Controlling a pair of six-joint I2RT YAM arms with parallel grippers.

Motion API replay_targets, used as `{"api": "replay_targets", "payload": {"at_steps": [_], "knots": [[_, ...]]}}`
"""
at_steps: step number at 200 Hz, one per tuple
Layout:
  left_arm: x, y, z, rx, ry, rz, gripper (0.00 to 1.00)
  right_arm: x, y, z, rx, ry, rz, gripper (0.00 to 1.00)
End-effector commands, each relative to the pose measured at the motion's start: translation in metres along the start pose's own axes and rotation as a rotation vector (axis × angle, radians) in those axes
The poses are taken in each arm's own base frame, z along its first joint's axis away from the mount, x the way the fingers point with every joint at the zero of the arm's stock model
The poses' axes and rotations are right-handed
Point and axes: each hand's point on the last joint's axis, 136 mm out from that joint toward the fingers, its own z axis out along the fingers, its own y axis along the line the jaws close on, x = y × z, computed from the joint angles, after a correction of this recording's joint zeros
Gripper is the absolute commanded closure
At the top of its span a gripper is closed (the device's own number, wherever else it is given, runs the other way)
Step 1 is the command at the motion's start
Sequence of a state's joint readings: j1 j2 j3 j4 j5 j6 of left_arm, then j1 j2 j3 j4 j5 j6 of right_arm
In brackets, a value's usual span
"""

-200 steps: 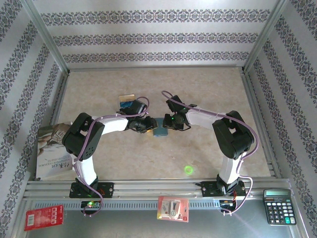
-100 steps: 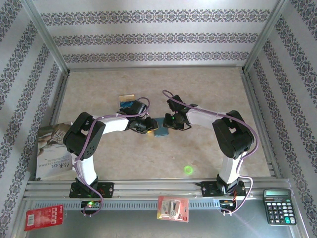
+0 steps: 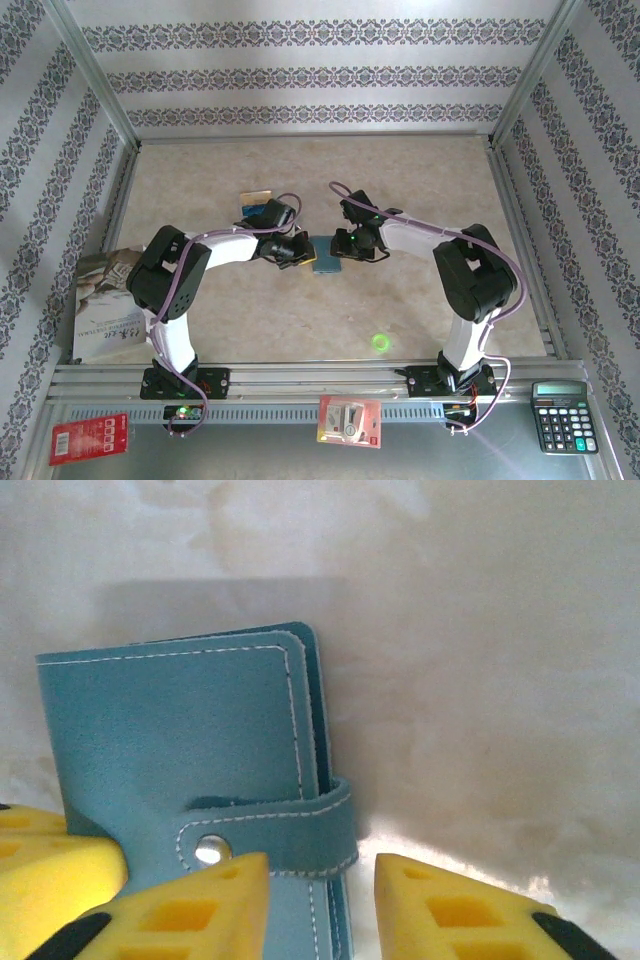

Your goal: Take the credit cards out of the card holder

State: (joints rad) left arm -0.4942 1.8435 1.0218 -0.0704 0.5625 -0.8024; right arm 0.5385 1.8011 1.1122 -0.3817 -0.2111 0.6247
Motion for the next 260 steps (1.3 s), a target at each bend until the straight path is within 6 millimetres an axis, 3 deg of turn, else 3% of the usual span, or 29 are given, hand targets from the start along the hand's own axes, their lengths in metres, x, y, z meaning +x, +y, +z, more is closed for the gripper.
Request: {"api": "replay_targets", "payload": {"at_steps": [1, 40, 161, 202, 260], "knots": [[-0.004, -0.015, -0.023, 0.018, -0.011, 0.049, 1.0, -0.002, 0.008, -0.026, -0.036, -0.029, -0.064, 0.56], [-0.004, -0.024, -0.032, 0.036, -0.015, 0.071, 1.0, -0.002, 0.036, -0.028, -0.11, -0.014, -0.091, 0.51], [-0.006, -0.029, -0.031, 0.06, -0.013, 0.066, 1.0, 0.005, 0.041, 0.005, -0.118, 0.077, -0.07, 0.5], [-0.006, -0.027, -0.03, 0.054, -0.013, 0.066, 1.0, 0.007, 0.025, 0.012, -0.048, 0.081, -0.056, 0.5], [-0.007, -0.015, -0.031, -0.008, -0.03, 0.055, 1.0, 0.005, -0.024, 0.002, 0.146, 0.018, 0.008, 0.62]]}}
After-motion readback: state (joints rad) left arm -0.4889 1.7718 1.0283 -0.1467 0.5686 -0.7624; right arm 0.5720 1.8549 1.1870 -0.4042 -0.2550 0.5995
